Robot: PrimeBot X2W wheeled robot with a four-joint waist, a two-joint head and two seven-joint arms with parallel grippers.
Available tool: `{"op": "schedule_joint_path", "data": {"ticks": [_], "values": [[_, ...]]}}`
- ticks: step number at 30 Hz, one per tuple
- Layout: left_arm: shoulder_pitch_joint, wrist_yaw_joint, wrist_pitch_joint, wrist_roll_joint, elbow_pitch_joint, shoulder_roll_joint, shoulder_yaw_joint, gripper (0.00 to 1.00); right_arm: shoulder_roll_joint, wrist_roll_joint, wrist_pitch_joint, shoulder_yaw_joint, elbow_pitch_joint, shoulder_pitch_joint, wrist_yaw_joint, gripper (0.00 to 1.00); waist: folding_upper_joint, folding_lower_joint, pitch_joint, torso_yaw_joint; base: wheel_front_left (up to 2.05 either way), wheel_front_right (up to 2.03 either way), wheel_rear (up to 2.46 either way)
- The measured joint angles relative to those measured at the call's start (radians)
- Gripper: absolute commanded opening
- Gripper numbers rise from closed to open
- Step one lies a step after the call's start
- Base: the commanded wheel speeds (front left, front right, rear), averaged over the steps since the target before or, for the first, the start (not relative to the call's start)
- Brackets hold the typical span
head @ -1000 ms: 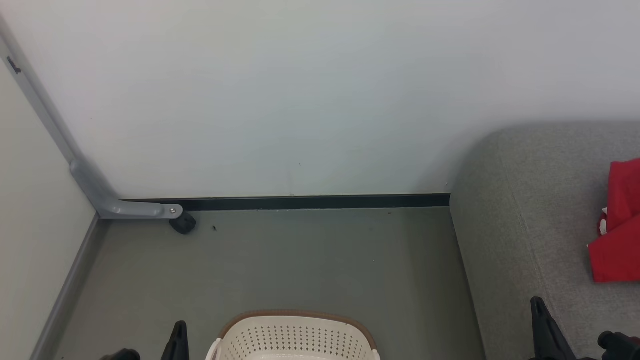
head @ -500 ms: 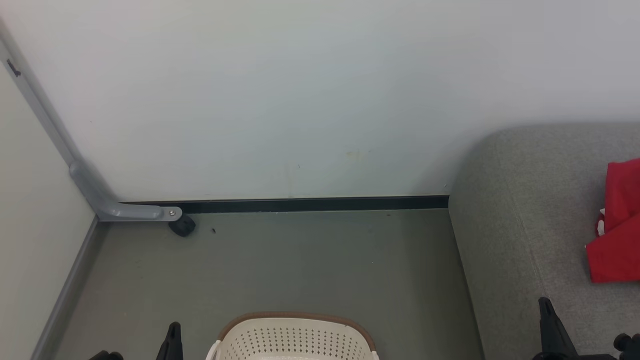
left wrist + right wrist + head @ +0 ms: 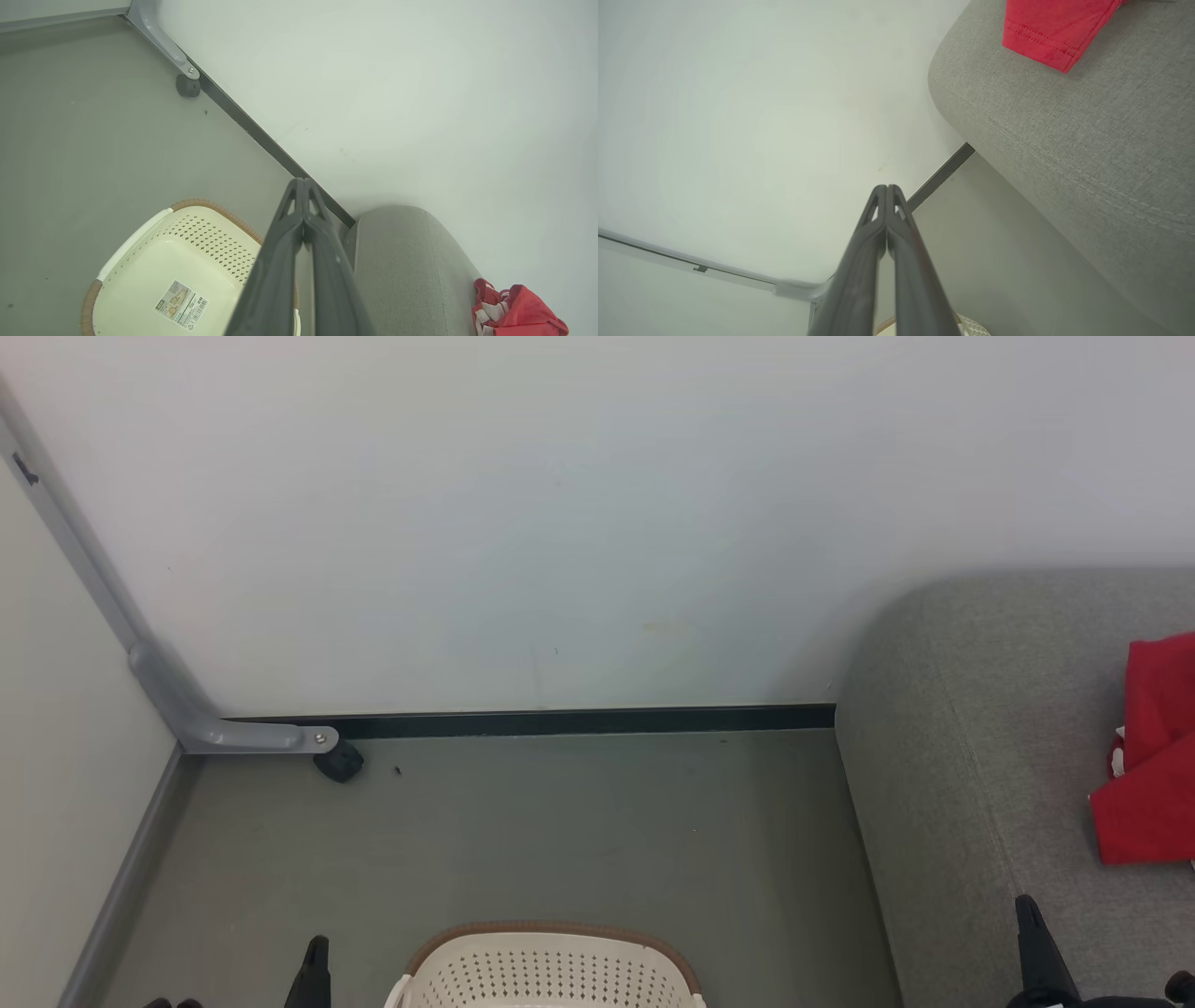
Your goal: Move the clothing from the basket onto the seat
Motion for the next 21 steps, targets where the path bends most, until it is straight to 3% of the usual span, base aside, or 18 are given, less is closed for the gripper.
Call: {"op": "schedule_joint_path", "data": {"ticks": [21], "values": [[-0.017, -0.053, 0.066, -0.247, -0.002, -0.006, 0.064, 0.00, 0.020, 0.277, 0.063, -0.049, 0.012, -0.021, 0.024, 0.00, 0.0000, 0.0000, -0.008, -0.004, 0.00, 0.00, 0.00]]}}
